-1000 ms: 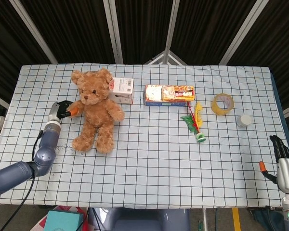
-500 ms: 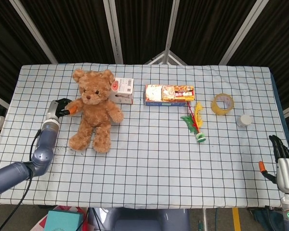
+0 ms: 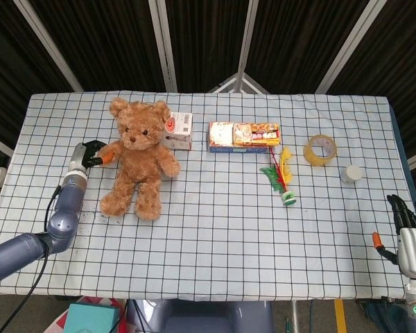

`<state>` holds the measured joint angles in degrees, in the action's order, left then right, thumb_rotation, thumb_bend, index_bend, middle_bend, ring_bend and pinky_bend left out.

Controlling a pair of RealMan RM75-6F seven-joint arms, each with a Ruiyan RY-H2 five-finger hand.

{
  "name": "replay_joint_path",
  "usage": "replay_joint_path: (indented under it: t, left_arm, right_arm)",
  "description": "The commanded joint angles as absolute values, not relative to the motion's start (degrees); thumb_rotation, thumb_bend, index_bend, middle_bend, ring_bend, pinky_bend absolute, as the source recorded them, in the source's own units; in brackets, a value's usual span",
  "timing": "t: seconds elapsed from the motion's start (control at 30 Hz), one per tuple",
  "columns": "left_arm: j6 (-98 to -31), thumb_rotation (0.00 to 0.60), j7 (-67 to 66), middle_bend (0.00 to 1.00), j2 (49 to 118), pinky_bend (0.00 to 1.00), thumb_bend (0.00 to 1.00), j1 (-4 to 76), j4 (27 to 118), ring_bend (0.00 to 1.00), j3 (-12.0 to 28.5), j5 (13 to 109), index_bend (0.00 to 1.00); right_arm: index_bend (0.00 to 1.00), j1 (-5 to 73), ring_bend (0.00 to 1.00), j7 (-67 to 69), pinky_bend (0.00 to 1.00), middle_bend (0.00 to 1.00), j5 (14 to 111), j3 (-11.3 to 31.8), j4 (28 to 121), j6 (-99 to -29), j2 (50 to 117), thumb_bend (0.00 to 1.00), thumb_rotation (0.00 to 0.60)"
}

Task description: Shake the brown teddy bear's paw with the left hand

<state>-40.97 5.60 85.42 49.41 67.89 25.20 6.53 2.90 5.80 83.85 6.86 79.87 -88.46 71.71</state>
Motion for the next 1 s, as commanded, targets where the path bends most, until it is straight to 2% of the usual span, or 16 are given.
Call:
replay_joint_path:
  t: [0.03,0.3,0.53,0.8,1.0]
  left_arm:
    - [-41.2,0.600,4.6,0.50,85.8,0.12,0.50,49.1,67.9,0.07,24.4,6.4,0.49]
    - [-40.0,0.600,3.6,0.50,87.8,0.12,0.50,48.4,65.1,0.07,23.8,4.4,0.49]
    - [-41.3,0.600,3.3,0.50,86.9,0.12,0.50,49.2,67.8,0.07,26.2,6.5,0.49]
    - [-42.1,0.600,1.8,0.50,87.7,0.12,0.50,47.8,67.8,0.07,24.6,5.7,0.49]
    - [-42.1,0.600,2.2,0.50,87.4,0.12,0.49,47.5,68.0,0.07,25.9,5.9,0.48]
  right_arm:
    - [0.08,2.9,0.24,5.9,0.06,0.12,83.8,6.9,79.9,-88.5,71.7,0.37,0.600]
    - [0.08,2.8,0.24,6.0,0.06,0.12,83.9,6.9,80.0,-88.7,71.6,0.37,0.600]
    - [0.09,2.9,0.24,5.9,0.06,0.12,83.9,6.9,79.9,-88.5,71.6,0.37,0.600]
    - [0.08,2.8,0.24,5.8,0.06,0.12,84.0,6.8,80.0,-88.6,71.6,0.37,0.600]
    - [0.09,2.8,0.24,5.8,0.06,0.12,84.1,6.7,80.2,-88.5,71.5,0.37,0.600]
